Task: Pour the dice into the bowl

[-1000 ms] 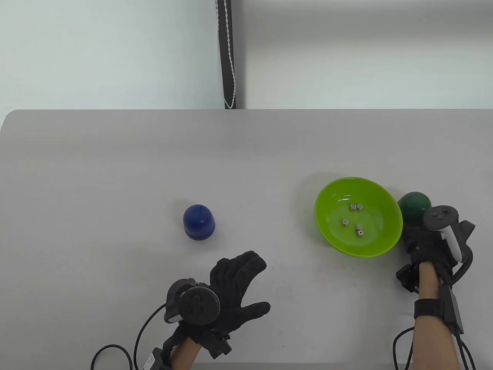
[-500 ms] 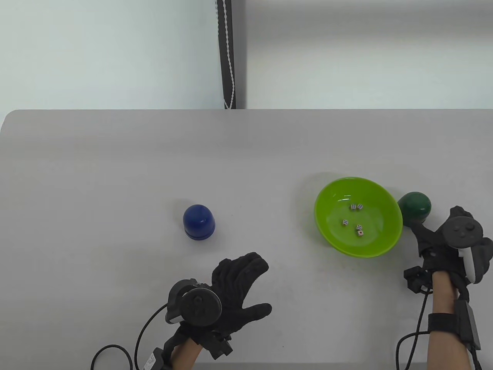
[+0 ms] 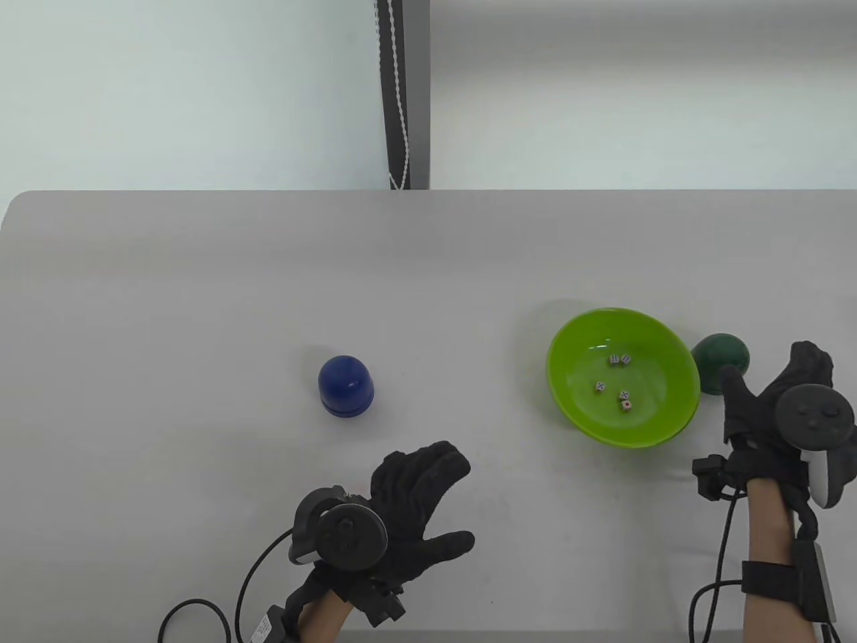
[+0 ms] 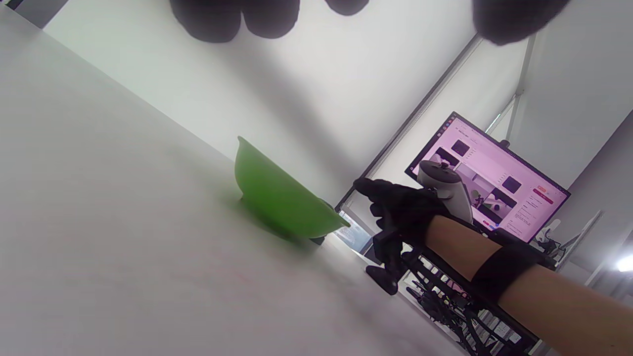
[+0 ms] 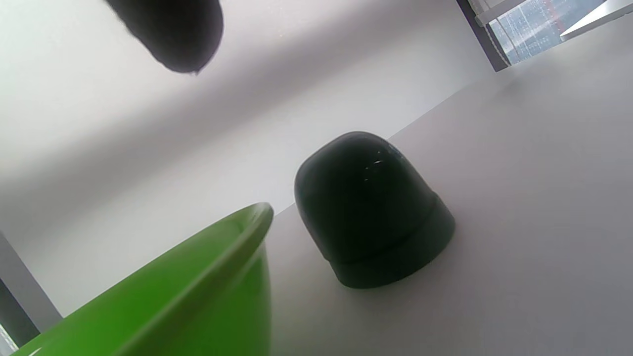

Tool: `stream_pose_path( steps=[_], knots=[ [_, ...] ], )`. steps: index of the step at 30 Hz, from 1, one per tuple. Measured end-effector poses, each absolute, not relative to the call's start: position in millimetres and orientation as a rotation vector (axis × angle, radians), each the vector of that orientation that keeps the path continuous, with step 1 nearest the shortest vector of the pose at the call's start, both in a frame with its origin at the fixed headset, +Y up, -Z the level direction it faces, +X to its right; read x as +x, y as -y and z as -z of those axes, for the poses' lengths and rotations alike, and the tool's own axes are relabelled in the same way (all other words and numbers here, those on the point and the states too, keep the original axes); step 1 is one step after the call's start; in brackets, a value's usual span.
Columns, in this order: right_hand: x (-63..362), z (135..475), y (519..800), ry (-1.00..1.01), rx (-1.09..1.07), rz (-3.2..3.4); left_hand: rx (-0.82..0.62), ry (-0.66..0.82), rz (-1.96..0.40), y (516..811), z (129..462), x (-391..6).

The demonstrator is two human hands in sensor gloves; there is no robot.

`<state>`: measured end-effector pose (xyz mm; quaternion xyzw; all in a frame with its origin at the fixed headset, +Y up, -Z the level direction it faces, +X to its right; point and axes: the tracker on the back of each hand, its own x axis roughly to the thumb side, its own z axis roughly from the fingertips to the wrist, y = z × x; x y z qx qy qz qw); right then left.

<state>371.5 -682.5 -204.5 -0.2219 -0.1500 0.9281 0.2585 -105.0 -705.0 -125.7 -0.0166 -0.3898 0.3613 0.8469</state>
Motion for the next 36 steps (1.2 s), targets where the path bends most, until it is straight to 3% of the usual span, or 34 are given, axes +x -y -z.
stream_pose_path(
  steps=[17, 27, 30, 36],
  knots=[
    [304.6, 200.4, 650.5, 0.466, -0.234, -2.673, -0.032, 0.83, -0.761, 704.6, 124.5, -104.3],
    [227.2, 160.6, 636.8, 0.507, 0.242, -2.578, 0.028, 0.806, -0.758, 703.3, 123.9, -106.3],
    [208.2, 145.0, 637.0, 0.62, 0.411, -2.51, 0.077, 0.779, -0.754, 702.4, 123.6, -108.0],
    [179.5, 116.5, 651.8, 0.535, 0.63, -2.381, 0.201, 0.72, -0.708, 700.6, 121.4, -112.2]
  ],
)
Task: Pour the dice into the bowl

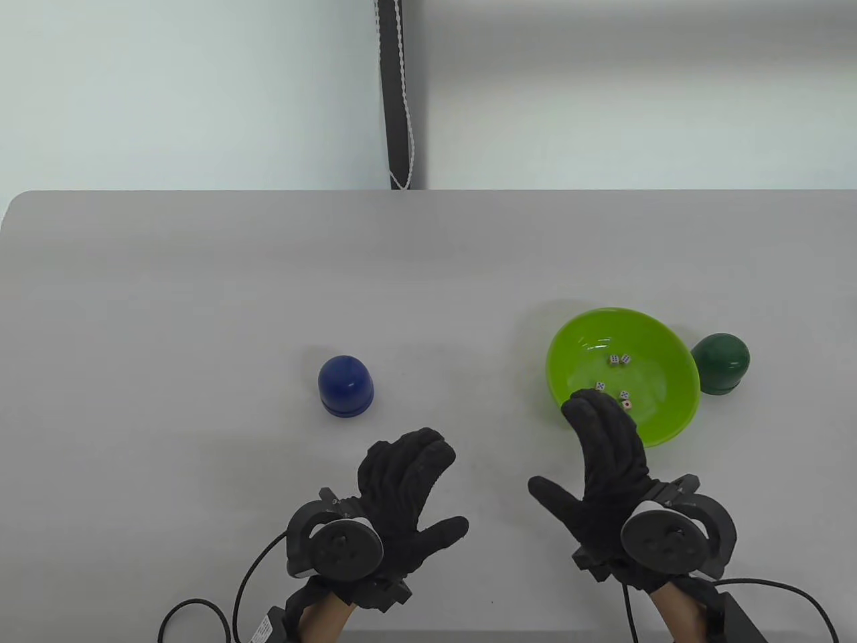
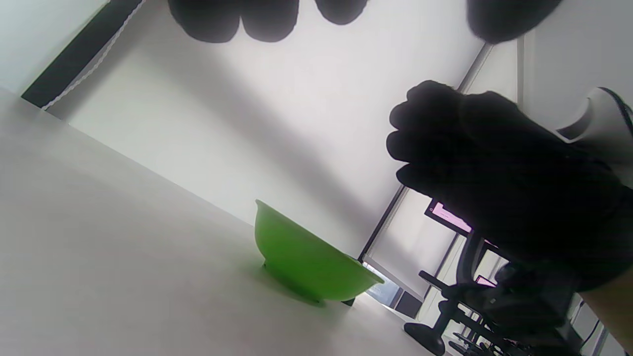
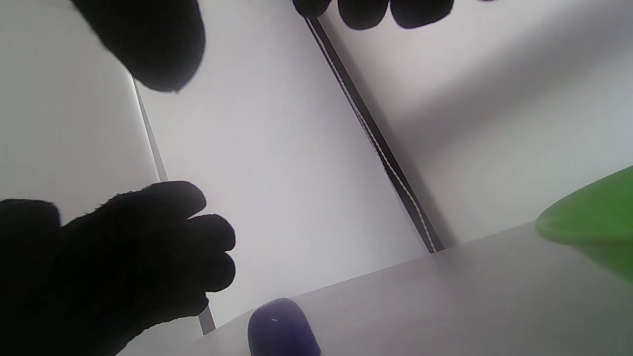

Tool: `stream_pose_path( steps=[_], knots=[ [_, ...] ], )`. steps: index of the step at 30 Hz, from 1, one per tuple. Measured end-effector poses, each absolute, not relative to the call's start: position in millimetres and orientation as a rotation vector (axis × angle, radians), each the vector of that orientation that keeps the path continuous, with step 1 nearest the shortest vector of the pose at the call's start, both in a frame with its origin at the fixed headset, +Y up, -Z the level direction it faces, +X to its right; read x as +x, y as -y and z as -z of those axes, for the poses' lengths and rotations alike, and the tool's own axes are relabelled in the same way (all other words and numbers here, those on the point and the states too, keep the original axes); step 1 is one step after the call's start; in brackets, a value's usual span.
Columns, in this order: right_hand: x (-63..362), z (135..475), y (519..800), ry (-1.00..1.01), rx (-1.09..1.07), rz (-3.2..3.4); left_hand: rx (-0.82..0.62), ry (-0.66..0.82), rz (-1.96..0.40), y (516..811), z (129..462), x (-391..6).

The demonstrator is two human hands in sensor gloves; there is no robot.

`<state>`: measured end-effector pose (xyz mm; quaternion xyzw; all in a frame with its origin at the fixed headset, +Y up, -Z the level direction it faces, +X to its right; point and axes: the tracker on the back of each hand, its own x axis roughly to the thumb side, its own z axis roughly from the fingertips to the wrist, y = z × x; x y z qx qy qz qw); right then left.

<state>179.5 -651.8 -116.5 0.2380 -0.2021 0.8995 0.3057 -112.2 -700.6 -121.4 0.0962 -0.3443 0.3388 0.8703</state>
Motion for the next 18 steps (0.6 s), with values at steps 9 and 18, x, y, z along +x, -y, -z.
stream_pose_path(
  steps=[9, 18],
  knots=[
    [167.8, 101.6, 688.8, 0.412, 0.746, -2.208, 0.246, 0.679, -0.668, 700.1, 121.0, -114.8],
    [167.5, 101.3, 690.1, 0.415, 0.74, -2.245, 0.243, 0.666, -0.656, 699.4, 122.0, -116.5]
  ],
)
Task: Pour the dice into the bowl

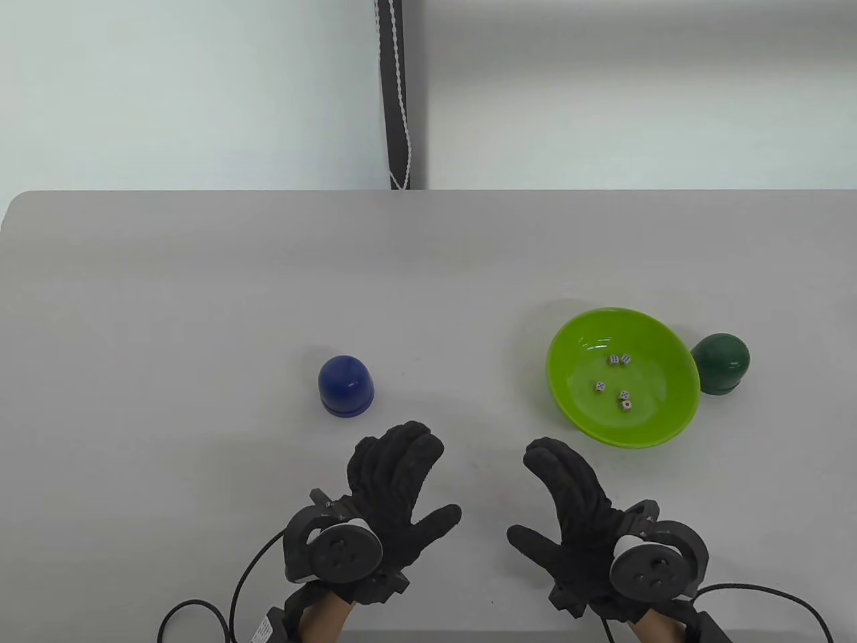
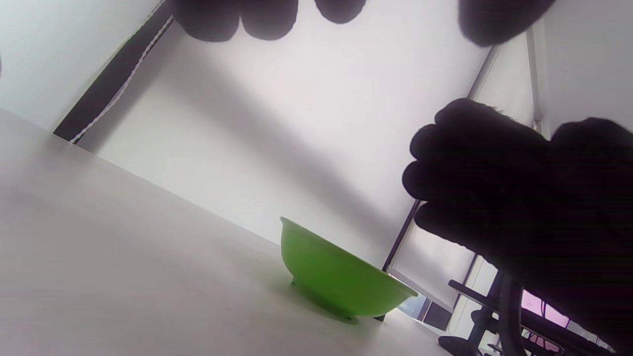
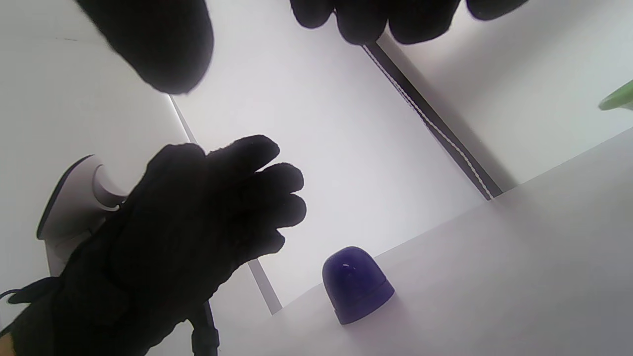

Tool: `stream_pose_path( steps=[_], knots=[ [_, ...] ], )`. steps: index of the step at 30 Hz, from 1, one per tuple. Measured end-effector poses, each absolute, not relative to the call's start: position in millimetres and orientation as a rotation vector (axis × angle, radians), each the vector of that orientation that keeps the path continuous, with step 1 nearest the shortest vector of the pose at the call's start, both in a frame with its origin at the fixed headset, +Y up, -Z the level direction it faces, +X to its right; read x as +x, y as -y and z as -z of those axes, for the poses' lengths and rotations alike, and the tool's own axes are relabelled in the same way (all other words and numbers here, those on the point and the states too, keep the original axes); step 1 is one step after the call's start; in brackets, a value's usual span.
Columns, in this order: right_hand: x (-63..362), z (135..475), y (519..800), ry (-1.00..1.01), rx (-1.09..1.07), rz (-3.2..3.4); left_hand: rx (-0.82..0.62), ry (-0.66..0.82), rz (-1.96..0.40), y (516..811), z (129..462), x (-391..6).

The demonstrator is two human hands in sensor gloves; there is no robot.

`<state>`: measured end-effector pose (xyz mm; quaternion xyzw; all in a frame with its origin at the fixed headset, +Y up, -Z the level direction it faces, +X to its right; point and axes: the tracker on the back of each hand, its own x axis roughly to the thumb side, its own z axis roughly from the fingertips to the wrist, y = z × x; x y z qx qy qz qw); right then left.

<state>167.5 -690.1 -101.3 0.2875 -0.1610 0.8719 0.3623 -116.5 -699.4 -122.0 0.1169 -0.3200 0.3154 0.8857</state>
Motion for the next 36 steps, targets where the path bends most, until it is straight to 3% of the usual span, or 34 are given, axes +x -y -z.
stream_pose_path(
  steps=[3, 7, 12, 18, 24, 29, 36],
  knots=[
    [166.3, 101.1, 690.7, 0.394, 0.745, -2.238, 0.26, 0.631, -0.626, 696.0, 125.7, -121.7],
    [165.9, 99.4, 690.2, 0.415, 0.756, -2.263, 0.291, 0.461, -0.51, 683.3, 150.8, -141.6],
    [163.7, 98.9, 690.9, 0.394, 0.775, -2.253, 0.125, 0.246, -0.287, 675.6, 206.5, -162.6],
    [153.4, 97.7, 698.5, 0.31, 0.807, -2.216, -0.273, 0.059, -0.108, 703.2, 265.1, -174.1],
    [151.0, 96.8, 698.6, 0.31, 0.831, -2.229, -0.275, 0.048, -0.194, 729.3, 273.9, -170.0],
    [151.0, 97.8, 698.9, 0.295, 0.819, -2.231, -0.171, 0.045, -0.098, 734.8, 274.0, -166.8],
    [151.1, 98.8, 698.9, 0.29, 0.812, -2.24, -0.094, 0.034, -0.15, 736.1, 272.7, -168.9]
  ],
)
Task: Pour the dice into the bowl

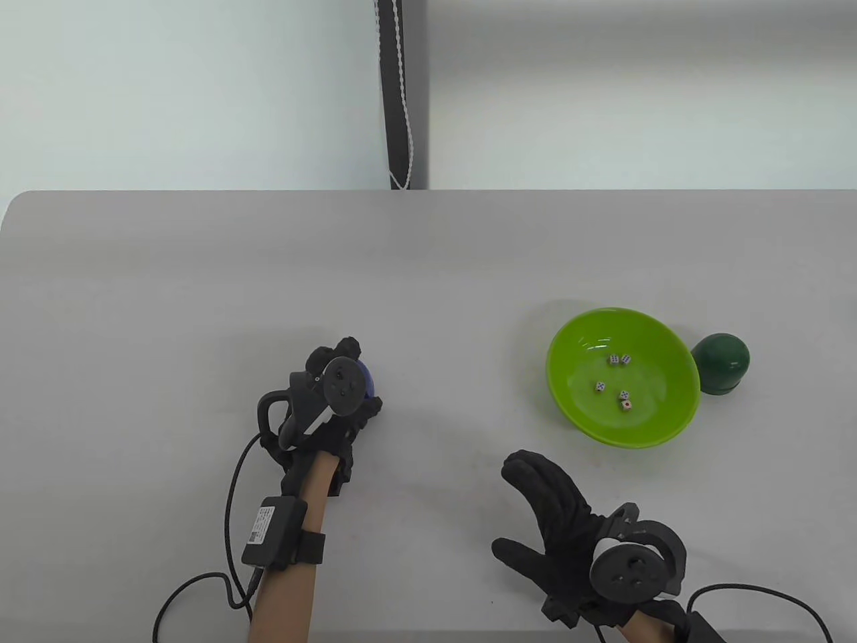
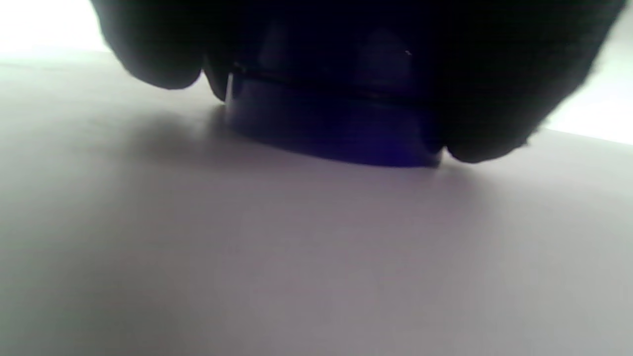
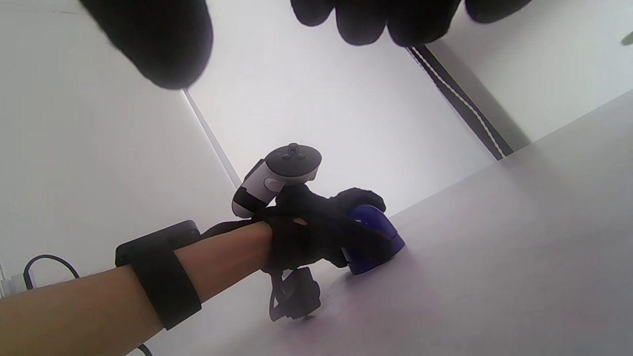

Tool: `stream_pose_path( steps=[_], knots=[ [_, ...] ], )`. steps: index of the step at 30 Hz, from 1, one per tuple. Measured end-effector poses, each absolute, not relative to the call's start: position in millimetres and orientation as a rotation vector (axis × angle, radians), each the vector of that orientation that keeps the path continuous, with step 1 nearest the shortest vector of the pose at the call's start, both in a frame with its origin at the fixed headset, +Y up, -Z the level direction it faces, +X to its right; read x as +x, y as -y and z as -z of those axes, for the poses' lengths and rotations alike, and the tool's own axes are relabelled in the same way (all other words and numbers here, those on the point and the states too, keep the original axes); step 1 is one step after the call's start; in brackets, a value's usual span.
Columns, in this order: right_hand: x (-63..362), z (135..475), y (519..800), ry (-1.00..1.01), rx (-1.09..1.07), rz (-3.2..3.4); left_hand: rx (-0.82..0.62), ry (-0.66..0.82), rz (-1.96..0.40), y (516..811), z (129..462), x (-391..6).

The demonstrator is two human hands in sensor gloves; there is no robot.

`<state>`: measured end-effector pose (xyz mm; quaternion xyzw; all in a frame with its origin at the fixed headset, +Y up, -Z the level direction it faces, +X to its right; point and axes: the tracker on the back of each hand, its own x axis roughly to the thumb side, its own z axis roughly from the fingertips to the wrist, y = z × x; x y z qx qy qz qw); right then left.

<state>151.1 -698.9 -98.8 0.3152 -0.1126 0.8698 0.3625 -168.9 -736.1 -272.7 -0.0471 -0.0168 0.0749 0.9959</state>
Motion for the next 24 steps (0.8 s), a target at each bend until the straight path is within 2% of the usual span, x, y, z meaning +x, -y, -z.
stream_pose_path(
  steps=[6, 11, 16, 21, 24],
  knots=[
    [150.6, 102.8, 702.0, 0.251, 0.799, -2.236, -0.009, 0.079, -0.124, 731.3, 269.4, -171.3],
    [151.6, 108.8, 706.5, 0.203, 0.768, -2.222, 0.018, 0.123, -0.188, 714.4, 260.5, -170.6],
    [153.1, 117.4, 713.1, 0.164, 0.679, -2.259, 0.043, 0.287, -0.274, 679.7, 233.7, -148.9],
    [152.8, 124.0, 722.0, 0.109, 0.567, -2.227, 0.073, 0.483, -0.376, 644.0, 195.2, -108.9],
    [153.3, 127.1, 726.1, 0.051, 0.528, -2.177, 0.023, 0.608, -0.448, 633.1, 174.7, -81.7]
  ],
)
